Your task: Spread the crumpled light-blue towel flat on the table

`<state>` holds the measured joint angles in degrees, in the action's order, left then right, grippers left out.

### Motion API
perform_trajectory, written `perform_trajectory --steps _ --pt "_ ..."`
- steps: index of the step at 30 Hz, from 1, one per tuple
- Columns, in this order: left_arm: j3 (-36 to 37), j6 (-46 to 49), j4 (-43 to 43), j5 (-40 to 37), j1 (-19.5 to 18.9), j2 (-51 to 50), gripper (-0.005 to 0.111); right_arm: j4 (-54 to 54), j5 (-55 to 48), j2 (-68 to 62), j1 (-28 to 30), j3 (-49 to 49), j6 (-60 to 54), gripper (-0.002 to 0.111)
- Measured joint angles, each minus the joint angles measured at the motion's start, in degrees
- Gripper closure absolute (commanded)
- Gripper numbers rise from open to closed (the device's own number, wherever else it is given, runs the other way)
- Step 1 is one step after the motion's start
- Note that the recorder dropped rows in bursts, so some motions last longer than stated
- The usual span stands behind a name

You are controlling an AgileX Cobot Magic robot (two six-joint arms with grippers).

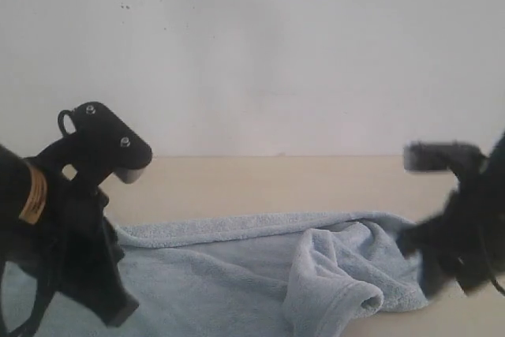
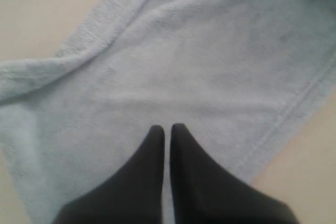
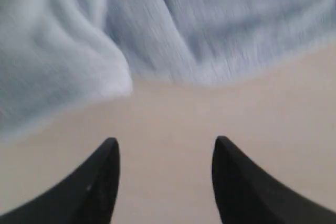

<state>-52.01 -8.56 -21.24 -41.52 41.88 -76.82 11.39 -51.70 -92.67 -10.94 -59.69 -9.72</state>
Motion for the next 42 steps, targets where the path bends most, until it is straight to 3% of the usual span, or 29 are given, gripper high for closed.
perform_trajectory --steps 4,10,19,33,42 --pt "4.8 3.3 6.4 2.6 0.0 1.7 0.103 2.3 -2.9 -0.2 0.2 8.6 -2.7 0.085" --pt "13.2 4.9 12.2 13.5 0.0 1.5 0.103 12.5 5.5 -0.2 -4.0 15.6 -8.1 0.085" --pt "13.6 6.2 12.3 22.5 0.0 1.5 0.103 25.1 16.7 -0.2 -4.4 15.8 -6.2 0.085" --pt "13.6 6.2 12.3 23.4 0.0 1.5 0.103 34.0 21.5 -0.2 -4.4 15.8 -6.3 0.085" --pt "13.6 6.3 12.3 23.6 0.0 1.5 0.103 34.4 21.6 -0.2 -4.4 15.8 -6.3 0.085"
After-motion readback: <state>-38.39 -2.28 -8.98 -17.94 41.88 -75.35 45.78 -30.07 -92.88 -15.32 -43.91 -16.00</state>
